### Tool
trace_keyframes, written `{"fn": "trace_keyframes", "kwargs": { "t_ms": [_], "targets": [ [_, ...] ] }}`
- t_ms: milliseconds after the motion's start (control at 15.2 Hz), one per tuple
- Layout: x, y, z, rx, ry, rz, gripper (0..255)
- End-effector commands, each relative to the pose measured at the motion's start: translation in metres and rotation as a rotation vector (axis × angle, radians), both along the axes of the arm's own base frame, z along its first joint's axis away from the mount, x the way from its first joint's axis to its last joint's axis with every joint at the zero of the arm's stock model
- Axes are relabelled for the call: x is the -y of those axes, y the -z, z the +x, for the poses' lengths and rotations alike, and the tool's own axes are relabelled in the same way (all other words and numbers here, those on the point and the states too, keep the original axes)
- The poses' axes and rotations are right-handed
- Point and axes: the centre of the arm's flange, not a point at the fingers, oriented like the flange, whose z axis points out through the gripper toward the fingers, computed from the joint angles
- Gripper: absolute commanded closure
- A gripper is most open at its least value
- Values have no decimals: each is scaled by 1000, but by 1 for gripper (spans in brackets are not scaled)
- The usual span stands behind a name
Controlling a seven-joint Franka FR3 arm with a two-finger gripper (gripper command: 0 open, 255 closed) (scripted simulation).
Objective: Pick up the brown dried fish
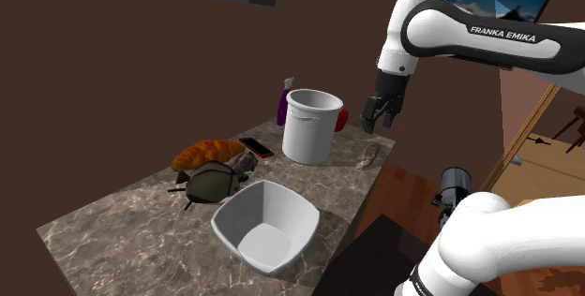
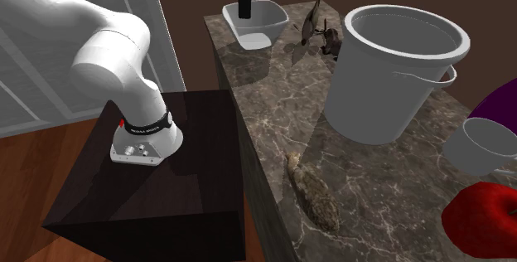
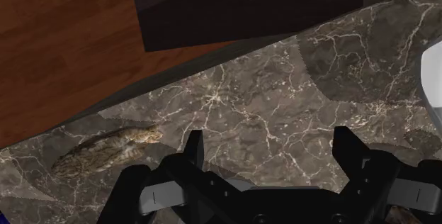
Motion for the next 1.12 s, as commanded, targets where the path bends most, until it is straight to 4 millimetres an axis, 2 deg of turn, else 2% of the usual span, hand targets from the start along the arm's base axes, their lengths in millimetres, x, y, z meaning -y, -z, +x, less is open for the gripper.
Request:
{"fn": "trace_keyframes", "kwargs": {
  "t_ms": [0,528,1056],
  "targets": [
    [0,0,0,0,0,0,0],
    [42,73,48,40,287,-90,0],
    [102,140,84,80,574,-180,0]
  ]
}}
